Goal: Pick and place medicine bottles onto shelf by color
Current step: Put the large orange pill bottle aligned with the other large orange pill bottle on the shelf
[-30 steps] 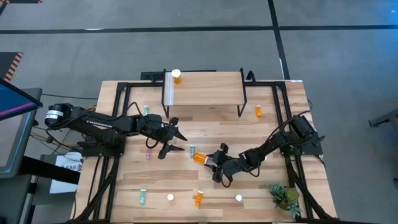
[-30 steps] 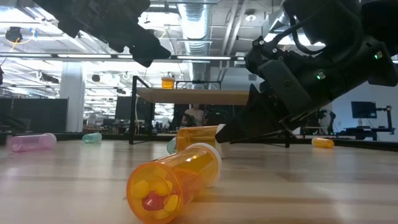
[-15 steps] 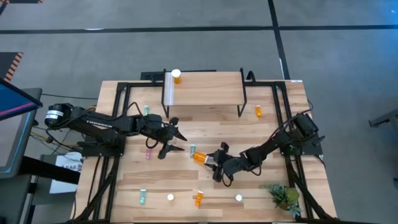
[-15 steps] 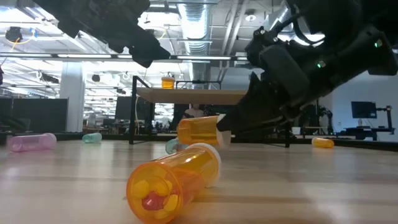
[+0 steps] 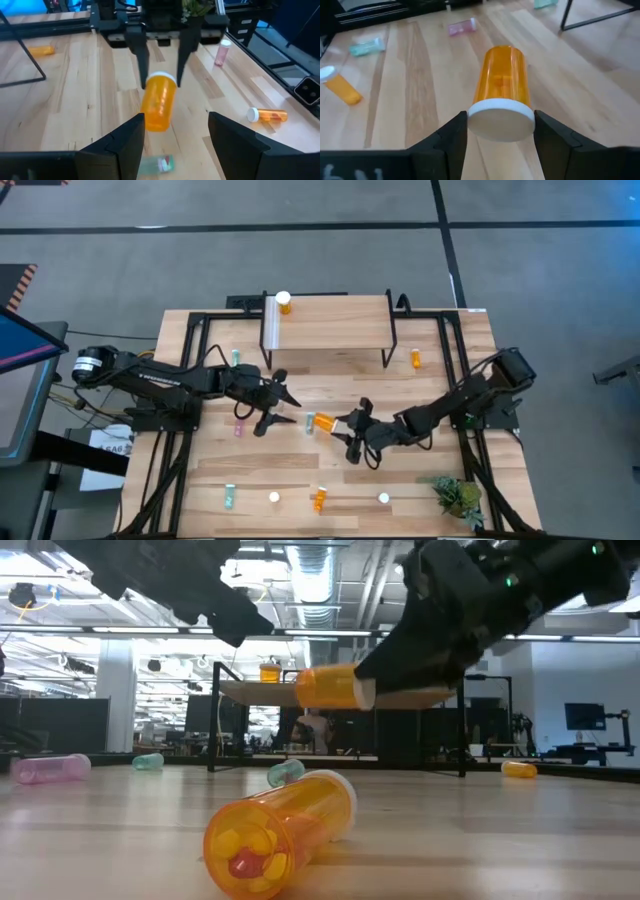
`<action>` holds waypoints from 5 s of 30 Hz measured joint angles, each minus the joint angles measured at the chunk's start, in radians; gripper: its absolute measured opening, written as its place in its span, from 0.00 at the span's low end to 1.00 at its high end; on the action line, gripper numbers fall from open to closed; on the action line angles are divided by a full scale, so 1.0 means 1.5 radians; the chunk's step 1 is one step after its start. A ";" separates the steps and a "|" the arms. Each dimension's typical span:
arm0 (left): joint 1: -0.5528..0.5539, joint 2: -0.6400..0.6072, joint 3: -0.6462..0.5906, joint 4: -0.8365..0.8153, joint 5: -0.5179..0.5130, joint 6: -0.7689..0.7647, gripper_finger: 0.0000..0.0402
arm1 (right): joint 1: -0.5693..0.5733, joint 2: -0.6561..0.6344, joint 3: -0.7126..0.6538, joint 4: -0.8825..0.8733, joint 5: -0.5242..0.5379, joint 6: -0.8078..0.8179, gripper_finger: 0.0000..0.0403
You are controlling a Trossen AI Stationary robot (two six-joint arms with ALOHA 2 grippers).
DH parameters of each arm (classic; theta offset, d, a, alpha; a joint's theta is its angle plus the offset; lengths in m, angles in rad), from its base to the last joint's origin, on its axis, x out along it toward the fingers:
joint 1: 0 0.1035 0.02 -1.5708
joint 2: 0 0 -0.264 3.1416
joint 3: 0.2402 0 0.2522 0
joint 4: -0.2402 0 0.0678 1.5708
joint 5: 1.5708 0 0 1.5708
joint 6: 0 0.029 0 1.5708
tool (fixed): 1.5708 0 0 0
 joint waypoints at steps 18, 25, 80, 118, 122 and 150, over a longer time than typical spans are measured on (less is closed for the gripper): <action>-0.038 0.000 0.047 0.047 -0.066 0.067 0.69 | -0.009 -0.110 0.000 -0.001 -0.001 -0.064 0.51; -0.038 0.055 0.047 0.107 -0.039 0.063 0.69 | -0.013 -0.110 0.000 0.004 -0.001 -0.065 0.51; -0.018 0.150 0.108 0.103 -0.015 0.053 0.39 | 0.013 -0.142 0.001 -0.006 -0.002 -0.069 0.64; -0.018 0.030 -0.016 0.518 0.055 -0.064 0.41 | -0.024 0.039 0.001 0.640 -0.039 -0.501 0.65; -0.020 0.030 -0.016 0.529 0.040 -0.064 0.41 | -0.040 0.072 0.012 0.724 -0.083 -0.543 0.65; -0.031 0.030 -0.016 0.556 0.014 -0.069 0.41 | -0.074 0.131 0.110 0.750 -0.130 -0.505 0.94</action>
